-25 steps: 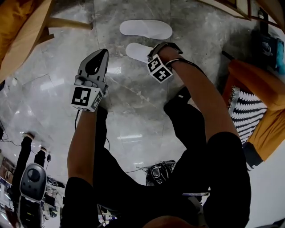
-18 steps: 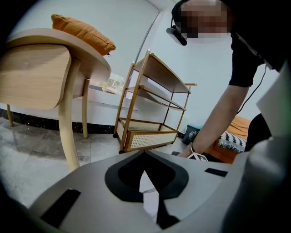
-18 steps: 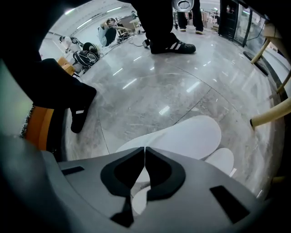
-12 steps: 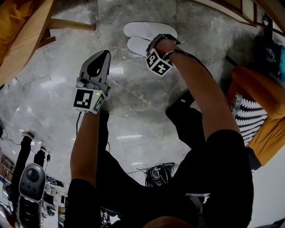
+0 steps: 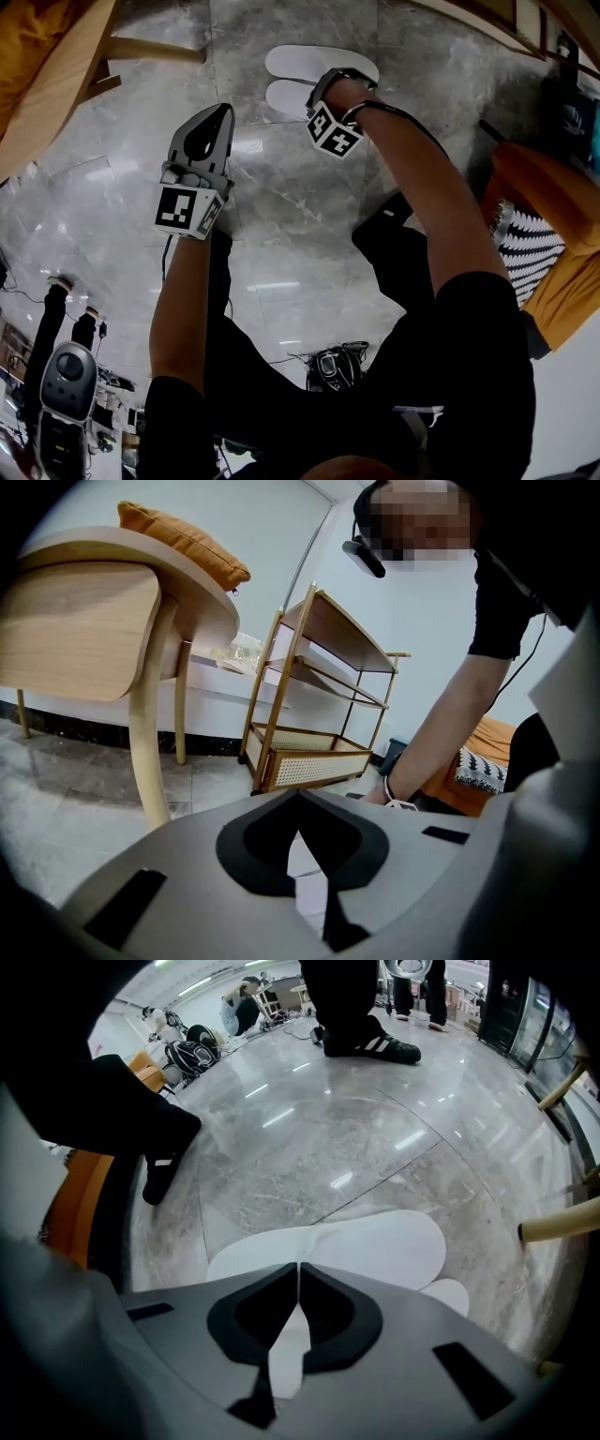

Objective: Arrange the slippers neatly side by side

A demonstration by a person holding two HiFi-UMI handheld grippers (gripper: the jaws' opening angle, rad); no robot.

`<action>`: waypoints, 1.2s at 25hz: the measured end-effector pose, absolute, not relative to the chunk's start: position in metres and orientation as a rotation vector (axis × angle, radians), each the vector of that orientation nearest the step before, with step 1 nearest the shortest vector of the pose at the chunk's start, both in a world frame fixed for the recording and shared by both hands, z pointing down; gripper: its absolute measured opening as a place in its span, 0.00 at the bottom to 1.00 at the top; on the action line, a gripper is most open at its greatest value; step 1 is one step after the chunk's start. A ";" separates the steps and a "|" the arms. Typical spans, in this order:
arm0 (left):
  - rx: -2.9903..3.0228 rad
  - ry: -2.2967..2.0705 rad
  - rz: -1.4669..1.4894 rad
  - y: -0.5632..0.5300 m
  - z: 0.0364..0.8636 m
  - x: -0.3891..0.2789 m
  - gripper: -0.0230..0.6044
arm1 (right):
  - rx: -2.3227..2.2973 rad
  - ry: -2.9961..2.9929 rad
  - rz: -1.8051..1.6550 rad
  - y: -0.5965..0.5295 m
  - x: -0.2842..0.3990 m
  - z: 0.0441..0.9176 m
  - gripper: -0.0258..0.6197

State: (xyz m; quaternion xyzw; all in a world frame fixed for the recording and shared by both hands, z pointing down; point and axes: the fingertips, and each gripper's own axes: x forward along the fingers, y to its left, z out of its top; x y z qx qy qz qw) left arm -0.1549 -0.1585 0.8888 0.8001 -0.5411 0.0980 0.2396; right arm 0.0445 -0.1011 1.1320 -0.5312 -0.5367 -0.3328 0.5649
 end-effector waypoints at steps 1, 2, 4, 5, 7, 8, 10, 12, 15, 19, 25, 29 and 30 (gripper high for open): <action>2.185 -1.485 0.265 -0.158 0.889 -0.156 0.06 | -1.244 -1.267 -0.789 -0.102 0.042 1.131 0.09; 2.177 -1.489 0.261 -0.157 0.890 -0.157 0.06 | -1.244 -1.268 -0.792 -0.102 0.041 1.131 0.09; 2.165 -1.492 0.254 -0.154 0.890 -0.157 0.06 | -1.251 -1.262 -0.799 -0.100 0.040 1.130 0.09; 2.164 -1.492 0.253 -0.154 0.889 -0.157 0.06 | -1.256 -1.254 -0.807 -0.100 0.041 1.131 0.09; 2.170 -1.491 0.256 -0.154 0.888 -0.157 0.06 | -1.266 -1.229 -0.830 -0.103 0.042 1.131 0.09; 2.173 -1.491 0.258 -0.154 0.887 -0.158 0.06 | -1.273 -1.214 -0.843 -0.106 0.042 1.131 0.09; 2.175 -1.493 0.259 -0.154 0.886 -0.159 0.06 | -1.295 -1.180 -0.875 -0.109 0.044 1.130 0.09; 2.173 -1.501 0.254 -0.153 0.885 -0.161 0.06 | -1.316 -1.150 -0.903 -0.112 0.046 1.130 0.09; 2.156 -1.522 0.248 -0.151 0.884 -0.167 0.06 | -1.274 -1.180 -0.865 -0.112 0.042 1.131 0.10; 2.144 -1.529 0.251 -0.146 0.879 -0.168 0.06 | -1.120 -1.311 -0.738 -0.120 0.033 1.123 0.38; 2.130 -1.476 0.299 -0.133 0.853 -0.154 0.06 | -0.840 -1.796 -0.453 -0.134 0.003 1.026 0.37; 2.169 -1.409 0.343 -0.135 0.806 -0.136 0.06 | -0.487 -2.122 -0.141 -0.159 -0.003 0.926 0.28; 2.179 -1.401 0.347 -0.136 0.789 -0.131 0.06 | -0.382 -2.201 -0.032 -0.165 -0.003 0.898 0.24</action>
